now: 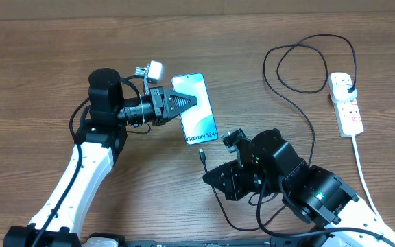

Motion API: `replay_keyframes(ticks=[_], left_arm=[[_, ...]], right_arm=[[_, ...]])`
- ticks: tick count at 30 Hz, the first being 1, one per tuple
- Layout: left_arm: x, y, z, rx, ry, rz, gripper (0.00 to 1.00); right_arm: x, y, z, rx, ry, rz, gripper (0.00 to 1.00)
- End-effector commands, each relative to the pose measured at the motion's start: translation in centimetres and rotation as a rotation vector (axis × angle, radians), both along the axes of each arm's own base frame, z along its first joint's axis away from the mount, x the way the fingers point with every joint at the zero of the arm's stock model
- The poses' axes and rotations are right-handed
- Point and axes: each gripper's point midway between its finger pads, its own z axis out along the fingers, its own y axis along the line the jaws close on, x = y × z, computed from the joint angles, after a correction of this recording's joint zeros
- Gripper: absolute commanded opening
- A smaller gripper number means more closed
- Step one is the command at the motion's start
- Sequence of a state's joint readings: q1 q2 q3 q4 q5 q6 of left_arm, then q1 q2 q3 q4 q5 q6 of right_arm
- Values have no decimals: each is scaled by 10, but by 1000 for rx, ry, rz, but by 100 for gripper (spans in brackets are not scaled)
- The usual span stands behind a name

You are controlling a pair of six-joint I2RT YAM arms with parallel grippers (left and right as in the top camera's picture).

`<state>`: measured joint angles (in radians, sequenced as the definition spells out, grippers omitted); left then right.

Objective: Plug charger to phone and switch on socket
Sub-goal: 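Grasp the black USB-C plug with the right gripper and lift it, then hold the phone upright with the left gripper, align plug below its port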

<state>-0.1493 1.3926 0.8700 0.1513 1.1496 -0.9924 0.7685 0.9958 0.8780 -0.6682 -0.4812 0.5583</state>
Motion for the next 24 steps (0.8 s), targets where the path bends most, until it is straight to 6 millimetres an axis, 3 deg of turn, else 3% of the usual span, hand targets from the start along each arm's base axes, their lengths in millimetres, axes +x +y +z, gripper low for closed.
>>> replay_keyframes(ticks=[1, 6, 12, 14, 16, 19, 22, 24], left_arm=[[-13, -9, 19, -37, -81, -94, 4], [-19, -10, 22, -51, -92, -132, 4], [6, -10, 28, -41, -209, -42, 5], [13, -15, 17, -44, -189, -47, 4], [24, -23, -10, -50, -102, -64, 4], [24, -31, -37, -82, -8, -144, 4], [24, -38, -56, -113, 89, -193, 4], [28, -43, -54, -135, 91, -189, 4]], right_arm=[[4, 4, 12, 38, -39, -14, 4], [-3, -1, 2, -4, -3, -7, 4], [-15, -19, -21, -114, 62, -5, 4], [-12, -25, -27, -157, 60, -35, 4], [-7, -30, -30, -185, 41, -66, 4], [1, -32, -30, -197, 13, -101, 4], [7, -29, -26, -180, -9, -116, 4], [13, -27, -23, -169, -35, -131, 4]])
